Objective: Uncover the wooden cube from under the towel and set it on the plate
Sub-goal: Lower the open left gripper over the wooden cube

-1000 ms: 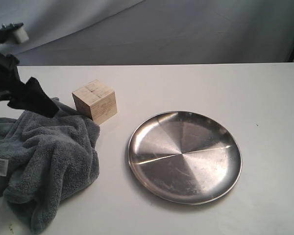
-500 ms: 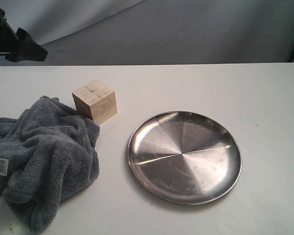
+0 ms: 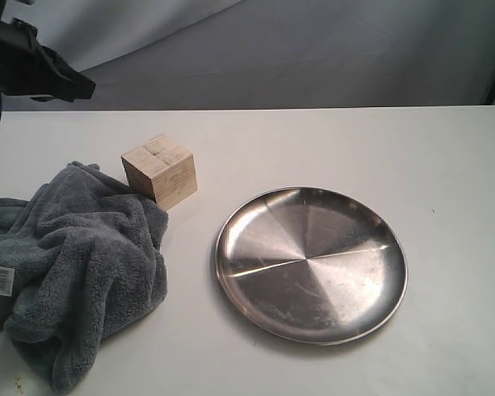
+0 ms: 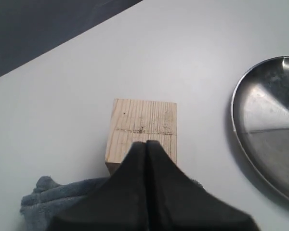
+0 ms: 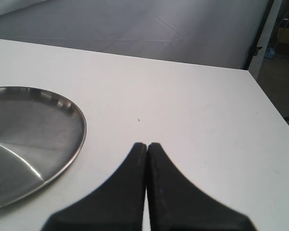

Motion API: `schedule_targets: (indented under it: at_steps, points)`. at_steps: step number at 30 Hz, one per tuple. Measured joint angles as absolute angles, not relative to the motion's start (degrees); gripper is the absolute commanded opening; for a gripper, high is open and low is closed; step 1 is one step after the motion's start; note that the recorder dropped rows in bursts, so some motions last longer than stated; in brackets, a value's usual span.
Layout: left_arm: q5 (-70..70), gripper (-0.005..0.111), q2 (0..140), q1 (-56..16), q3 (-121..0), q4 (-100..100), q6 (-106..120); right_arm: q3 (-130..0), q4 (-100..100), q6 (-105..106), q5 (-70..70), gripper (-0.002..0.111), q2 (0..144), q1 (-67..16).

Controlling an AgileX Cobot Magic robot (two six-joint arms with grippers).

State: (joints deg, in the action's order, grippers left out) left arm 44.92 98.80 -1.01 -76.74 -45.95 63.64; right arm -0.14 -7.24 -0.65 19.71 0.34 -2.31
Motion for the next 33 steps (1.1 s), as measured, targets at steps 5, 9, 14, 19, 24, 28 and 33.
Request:
schedule_targets:
  at_steps: [5, 9, 14, 19, 24, 28, 33]
  points:
    - [43.4, 0.000, 102.0, -4.8, -76.7, -46.3, 69.9, -0.1, -7.2, -0.6, 19.7, 0.000, 0.3, -2.3]
    - [34.5, 0.004, 104.4, -10.3, -76.7, -46.4, 76.2, -0.1, -7.2, -0.6, 19.7, 0.000, 0.3, -2.3]
    - [28.9, 0.060, 106.8, -11.4, -76.7, -46.5, 77.9, -0.1, -7.2, -0.6, 19.7, 0.000, 0.3, -2.3]
    - [27.4, 0.097, 109.5, -11.4, -76.7, -46.5, 78.1, -0.1, -7.2, -0.6, 19.7, 0.000, 0.3, -2.3]
    - [24.0, 0.098, 112.3, -11.4, -76.7, -46.4, 78.1, -0.1, -7.2, -0.6, 19.7, 0.000, 0.3, -2.3]
    - [20.2, 0.098, 113.0, -11.4, -76.7, -46.3, 78.1, -0.1, -7.2, -0.6, 19.7, 0.000, 0.3, -2.3]
    - [17.4, 0.098, 113.0, -11.4, -76.7, -46.3, 78.1, -0.1, -7.2, -0.6, 19.7, 0.000, 0.3, -2.3]
